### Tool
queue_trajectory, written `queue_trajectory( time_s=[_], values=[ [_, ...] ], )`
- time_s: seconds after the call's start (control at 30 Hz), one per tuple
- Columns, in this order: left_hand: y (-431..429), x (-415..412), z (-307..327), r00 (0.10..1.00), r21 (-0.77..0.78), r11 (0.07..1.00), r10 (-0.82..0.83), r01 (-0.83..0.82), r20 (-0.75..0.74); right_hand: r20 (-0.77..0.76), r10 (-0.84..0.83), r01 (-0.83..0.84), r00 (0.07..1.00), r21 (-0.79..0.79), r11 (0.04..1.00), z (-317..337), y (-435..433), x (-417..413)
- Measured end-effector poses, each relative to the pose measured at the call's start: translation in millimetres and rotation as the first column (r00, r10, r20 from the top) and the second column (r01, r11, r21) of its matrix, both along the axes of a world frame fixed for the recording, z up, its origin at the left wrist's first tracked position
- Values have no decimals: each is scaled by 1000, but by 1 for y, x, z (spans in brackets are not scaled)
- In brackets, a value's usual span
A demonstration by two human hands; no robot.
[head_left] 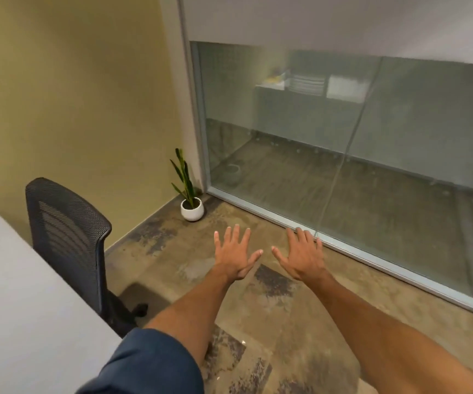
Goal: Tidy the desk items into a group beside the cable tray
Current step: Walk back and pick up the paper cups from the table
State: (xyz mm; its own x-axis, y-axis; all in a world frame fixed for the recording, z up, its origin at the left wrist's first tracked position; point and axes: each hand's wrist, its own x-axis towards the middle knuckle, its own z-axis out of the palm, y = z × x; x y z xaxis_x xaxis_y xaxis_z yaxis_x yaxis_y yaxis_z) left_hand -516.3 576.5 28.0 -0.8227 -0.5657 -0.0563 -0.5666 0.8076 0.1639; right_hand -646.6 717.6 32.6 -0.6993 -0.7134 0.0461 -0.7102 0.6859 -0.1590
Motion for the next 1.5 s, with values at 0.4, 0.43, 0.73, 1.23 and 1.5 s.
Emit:
queue_trajectory(
  time_s=[0.4,0.43,0.73,1.23,1.5],
  values=[
    [-175,-71,16,976,-60,975,217,-215,24,-21,257,-258,966,-40,965,8,-215,-105],
    [-196,-74,14,971,-61,969,240,-239,12,-28,279,-280,960,-44,959,9,-240,-112],
    [-373,-75,22,895,-55,893,446,-446,-14,-1,458,-458,889,-35,888,25,-448,-134],
    [-569,-1,25,572,-138,573,819,-807,57,91,826,-829,557,-2,559,19,-737,-63],
    [-614,63,55,340,-213,332,940,-919,-4,64,959,-959,277,-41,280,46,-832,19]
  ],
)
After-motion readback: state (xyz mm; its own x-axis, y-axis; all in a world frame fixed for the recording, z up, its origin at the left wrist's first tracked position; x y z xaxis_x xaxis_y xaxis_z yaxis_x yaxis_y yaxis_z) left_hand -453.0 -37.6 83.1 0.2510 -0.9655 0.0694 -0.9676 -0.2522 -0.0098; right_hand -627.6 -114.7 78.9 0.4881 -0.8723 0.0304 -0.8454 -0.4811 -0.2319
